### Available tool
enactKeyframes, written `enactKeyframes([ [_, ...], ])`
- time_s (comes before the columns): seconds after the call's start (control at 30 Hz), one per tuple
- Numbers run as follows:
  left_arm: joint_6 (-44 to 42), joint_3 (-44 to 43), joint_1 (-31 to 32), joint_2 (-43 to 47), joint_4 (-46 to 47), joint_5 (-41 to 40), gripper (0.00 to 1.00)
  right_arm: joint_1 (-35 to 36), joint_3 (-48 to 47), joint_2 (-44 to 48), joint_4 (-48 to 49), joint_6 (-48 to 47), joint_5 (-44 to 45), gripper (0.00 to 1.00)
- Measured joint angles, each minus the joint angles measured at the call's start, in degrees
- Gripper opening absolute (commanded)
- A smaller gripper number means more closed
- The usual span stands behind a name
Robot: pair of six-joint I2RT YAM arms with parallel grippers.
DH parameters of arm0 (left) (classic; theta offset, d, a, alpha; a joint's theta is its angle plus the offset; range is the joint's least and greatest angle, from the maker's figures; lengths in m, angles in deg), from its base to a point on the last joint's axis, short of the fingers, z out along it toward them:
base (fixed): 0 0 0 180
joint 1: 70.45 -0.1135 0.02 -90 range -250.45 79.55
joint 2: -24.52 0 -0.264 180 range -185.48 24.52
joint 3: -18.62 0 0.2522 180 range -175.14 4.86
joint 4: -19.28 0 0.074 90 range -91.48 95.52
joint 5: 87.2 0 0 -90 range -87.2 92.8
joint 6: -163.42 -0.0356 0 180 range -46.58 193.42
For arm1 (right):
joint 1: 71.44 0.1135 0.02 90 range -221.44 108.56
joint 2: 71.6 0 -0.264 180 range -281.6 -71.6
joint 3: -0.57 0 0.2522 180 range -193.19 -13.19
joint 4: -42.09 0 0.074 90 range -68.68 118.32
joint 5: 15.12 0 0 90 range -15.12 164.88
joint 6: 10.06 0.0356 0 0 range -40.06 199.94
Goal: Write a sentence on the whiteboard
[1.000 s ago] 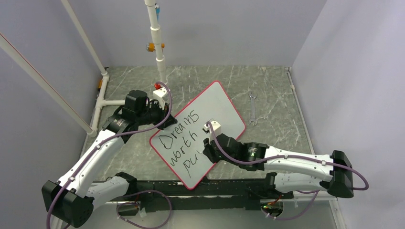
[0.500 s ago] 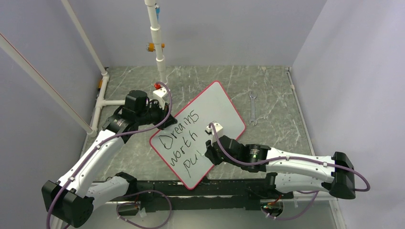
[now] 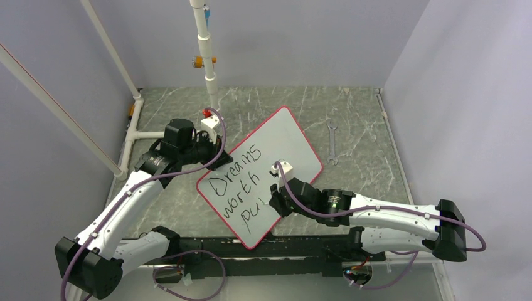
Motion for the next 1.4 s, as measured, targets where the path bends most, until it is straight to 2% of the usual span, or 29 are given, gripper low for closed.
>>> enactKeyframes([
  [1.1,0.0,0.0,0.17,0.0,0.02,-0.24,0.0,-1.03,-6.21,-3.56,-0.59,-1.92,4.28,0.0],
  [1.4,0.0,0.0,0.22,0.0,0.07,-0.26,0.0,-2.01,-7.52,0.5,-1.44,-2.78,5.7,0.0],
])
